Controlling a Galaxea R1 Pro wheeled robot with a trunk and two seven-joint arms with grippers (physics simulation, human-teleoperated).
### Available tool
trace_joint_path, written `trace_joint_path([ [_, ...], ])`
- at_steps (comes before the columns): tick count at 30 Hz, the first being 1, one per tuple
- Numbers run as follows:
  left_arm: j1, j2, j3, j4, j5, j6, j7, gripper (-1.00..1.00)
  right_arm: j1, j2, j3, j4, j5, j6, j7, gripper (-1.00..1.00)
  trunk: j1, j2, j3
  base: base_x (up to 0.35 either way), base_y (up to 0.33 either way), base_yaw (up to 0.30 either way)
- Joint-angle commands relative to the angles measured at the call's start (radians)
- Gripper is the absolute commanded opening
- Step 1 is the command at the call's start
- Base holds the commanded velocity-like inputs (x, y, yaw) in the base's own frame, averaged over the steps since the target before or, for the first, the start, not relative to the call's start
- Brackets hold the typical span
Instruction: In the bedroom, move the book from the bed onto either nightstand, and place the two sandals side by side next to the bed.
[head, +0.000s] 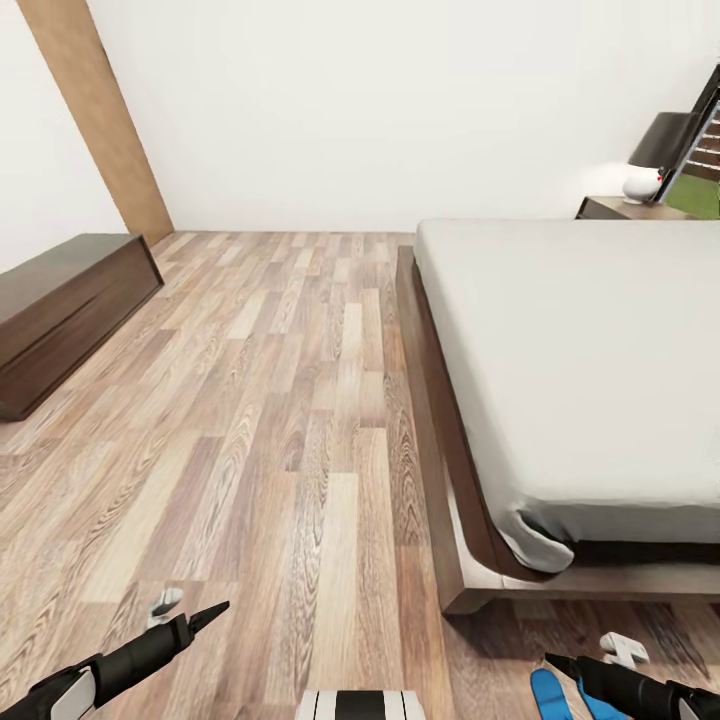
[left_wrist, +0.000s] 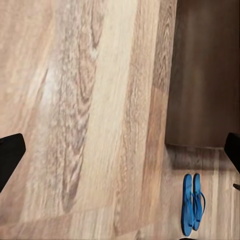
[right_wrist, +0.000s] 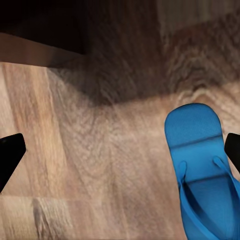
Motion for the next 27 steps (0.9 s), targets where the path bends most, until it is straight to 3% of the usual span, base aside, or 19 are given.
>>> trace_joint_path([
  [1,0.000,-0.003,-0.008,0.000,0.010,0.008,0.001,1.00,0.000,0.000,-0.008,-0.001,0.007,0.009,0.005,1.00,-0.001,0.000,0.003,0.000,0.000,0.000],
  [6,0.000,-0.009,-0.008,0.000,0.009,0.008,0.056,1.00,0.000,0.000,-0.008,0.000,0.008,0.009,0.005,1.00,-0.003,0.001,0.023,0.000,0.000,0.000],
  [11,0.000,-0.028,-0.008,0.000,0.009,0.007,0.068,1.00,0.000,0.014,-0.008,0.001,0.008,0.009,0.004,1.00,-0.005,0.002,0.042,0.000,0.000,0.000],
  [20,0.000,-0.032,-0.008,0.000,0.009,0.006,0.071,1.00,0.000,0.031,-0.008,0.001,0.009,0.009,0.004,1.00,-0.009,0.004,0.077,0.000,0.000,0.000],
  [27,0.000,-0.048,-0.009,0.000,0.009,-0.023,0.131,1.00,0.000,0.036,-0.007,0.001,0.010,0.009,0.003,1.00,-0.012,0.006,0.104,0.000,0.000,0.000],
])
